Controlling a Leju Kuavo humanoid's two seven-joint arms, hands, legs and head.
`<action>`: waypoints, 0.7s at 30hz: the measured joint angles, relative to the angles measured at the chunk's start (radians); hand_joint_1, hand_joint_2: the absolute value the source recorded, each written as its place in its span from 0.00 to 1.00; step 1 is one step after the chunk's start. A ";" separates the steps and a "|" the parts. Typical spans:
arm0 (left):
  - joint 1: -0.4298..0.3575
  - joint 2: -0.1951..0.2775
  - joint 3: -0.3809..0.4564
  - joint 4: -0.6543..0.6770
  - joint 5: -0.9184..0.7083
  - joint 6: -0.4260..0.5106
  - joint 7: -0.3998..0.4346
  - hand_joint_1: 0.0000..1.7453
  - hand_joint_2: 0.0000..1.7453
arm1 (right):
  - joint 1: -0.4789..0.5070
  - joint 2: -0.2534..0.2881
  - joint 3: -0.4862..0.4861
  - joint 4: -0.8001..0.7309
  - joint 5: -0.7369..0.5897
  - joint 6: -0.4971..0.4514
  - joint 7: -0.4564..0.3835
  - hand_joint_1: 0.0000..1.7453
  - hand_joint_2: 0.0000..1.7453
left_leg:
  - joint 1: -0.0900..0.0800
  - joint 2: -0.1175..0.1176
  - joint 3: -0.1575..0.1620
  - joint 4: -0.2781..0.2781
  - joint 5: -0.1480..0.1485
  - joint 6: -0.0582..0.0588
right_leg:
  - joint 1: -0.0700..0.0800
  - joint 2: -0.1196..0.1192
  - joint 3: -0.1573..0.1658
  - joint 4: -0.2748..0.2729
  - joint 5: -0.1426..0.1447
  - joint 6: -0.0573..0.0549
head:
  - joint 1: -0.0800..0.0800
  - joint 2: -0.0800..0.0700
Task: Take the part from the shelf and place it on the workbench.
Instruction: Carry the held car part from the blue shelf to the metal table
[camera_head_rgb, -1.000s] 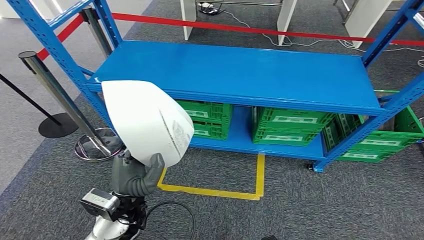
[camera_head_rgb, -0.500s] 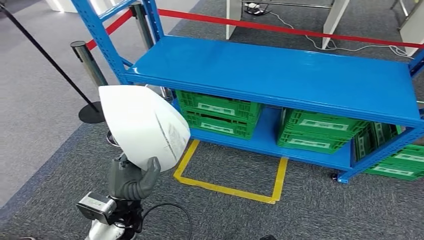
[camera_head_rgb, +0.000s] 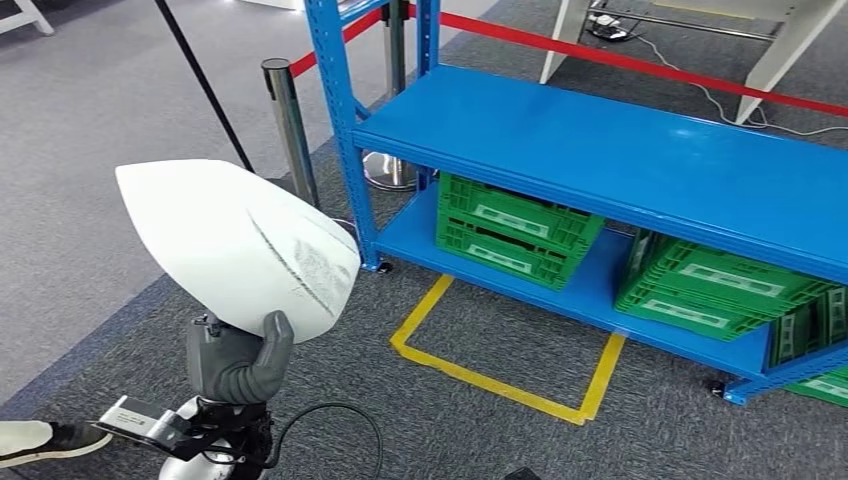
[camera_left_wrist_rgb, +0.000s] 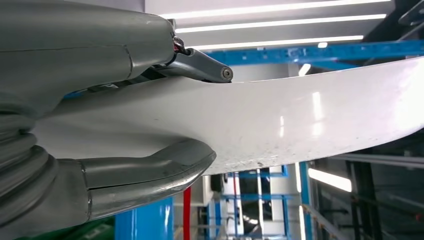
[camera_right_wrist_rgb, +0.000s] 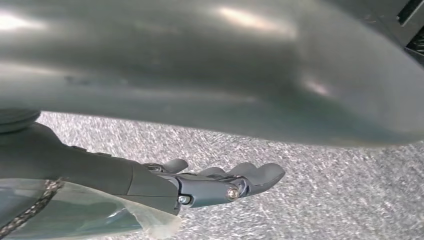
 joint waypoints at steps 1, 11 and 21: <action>0.001 -0.001 0.000 -0.001 0.001 0.000 0.000 1.00 1.00 | 0.000 0.000 0.000 0.000 0.000 -0.001 -0.002 0.00 0.00 | -0.001 -0.013 -0.001 0.002 0.001 -0.001 | 0.000 0.014 0.033 -0.066 0.037 -0.004 | 0.000 0.000; 0.008 -0.005 0.003 -0.008 0.017 -0.012 0.000 1.00 1.00 | 0.001 0.003 0.005 0.000 0.008 0.009 0.003 0.00 0.00 | 0.003 0.022 -0.102 0.181 -0.083 -0.054 | -0.005 0.001 0.123 -0.246 0.090 -0.036 | -0.018 0.000; 0.009 -0.005 0.003 -0.007 0.015 0.003 0.000 1.00 1.00 | -0.001 0.002 0.006 0.000 0.019 0.003 0.005 0.00 0.00 | -0.005 0.120 -0.010 0.021 -0.013 -0.035 | 0.007 -0.126 0.133 -0.245 0.078 -0.015 | -0.019 0.000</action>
